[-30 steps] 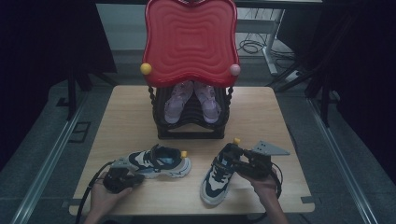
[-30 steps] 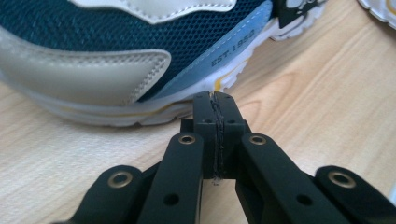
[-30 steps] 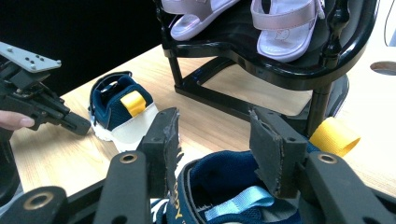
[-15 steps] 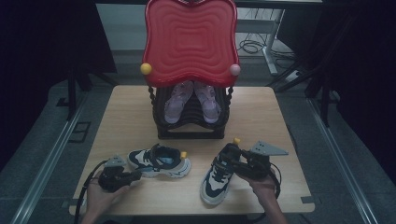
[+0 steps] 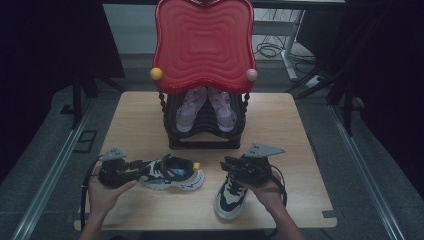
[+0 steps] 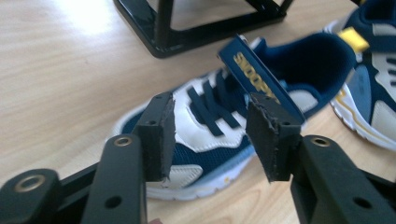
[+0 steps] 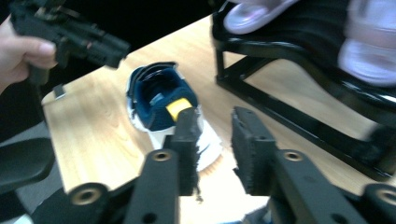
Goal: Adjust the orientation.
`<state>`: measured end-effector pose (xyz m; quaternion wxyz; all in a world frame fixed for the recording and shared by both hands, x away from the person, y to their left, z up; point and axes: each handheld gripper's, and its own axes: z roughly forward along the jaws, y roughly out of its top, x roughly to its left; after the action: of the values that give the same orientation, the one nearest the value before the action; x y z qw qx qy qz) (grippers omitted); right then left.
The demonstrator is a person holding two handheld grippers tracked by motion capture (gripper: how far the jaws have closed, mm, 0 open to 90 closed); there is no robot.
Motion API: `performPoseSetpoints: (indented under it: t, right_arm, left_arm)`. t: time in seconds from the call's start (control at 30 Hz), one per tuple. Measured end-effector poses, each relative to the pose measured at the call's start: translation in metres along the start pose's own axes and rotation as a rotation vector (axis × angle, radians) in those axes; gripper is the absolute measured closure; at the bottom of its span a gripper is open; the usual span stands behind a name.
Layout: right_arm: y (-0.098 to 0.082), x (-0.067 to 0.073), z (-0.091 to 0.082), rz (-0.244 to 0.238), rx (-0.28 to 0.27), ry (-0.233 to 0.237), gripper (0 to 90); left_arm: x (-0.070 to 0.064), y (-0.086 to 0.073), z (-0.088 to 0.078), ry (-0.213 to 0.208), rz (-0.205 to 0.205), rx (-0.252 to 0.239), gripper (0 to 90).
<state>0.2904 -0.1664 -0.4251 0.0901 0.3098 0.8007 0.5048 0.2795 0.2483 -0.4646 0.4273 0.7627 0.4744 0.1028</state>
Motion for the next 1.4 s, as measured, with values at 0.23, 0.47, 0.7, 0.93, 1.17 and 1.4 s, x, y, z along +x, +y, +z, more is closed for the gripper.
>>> performPoseSetpoints:
  t: [0.23, 0.47, 0.7, 0.93, 1.17, 1.4]
  right_arm:
    - [0.022, 0.005, 0.026, -0.033, 0.079, 0.055, 85.7]
    - [0.039, 0.013, 0.048, -0.052, 0.122, 0.080, 88.9]
    - [0.046, 0.017, 0.071, -0.050, 0.168, 0.090, 88.9]
    - [0.046, 0.011, 0.094, -0.023, 0.202, 0.077, 89.0]
    - [0.042, 0.002, 0.117, 0.005, 0.251, 0.052, 89.0]
    - [0.038, 0.001, 0.129, 0.003, 0.290, 0.049, 89.0]
  left_arm:
    - [0.006, -0.003, -0.005, 0.025, -0.018, -0.011, 47.7]
    - [0.013, -0.008, -0.011, 0.027, -0.039, -0.018, 46.5]
    - [0.016, -0.009, -0.018, 0.032, -0.044, -0.034, 46.2]
    - [0.018, -0.010, -0.020, 0.029, -0.054, -0.037, 46.1]
    - [0.020, -0.011, -0.020, 0.029, -0.054, -0.033, 46.1]
    - [0.022, -0.012, -0.022, 0.026, -0.058, -0.036, 46.2]
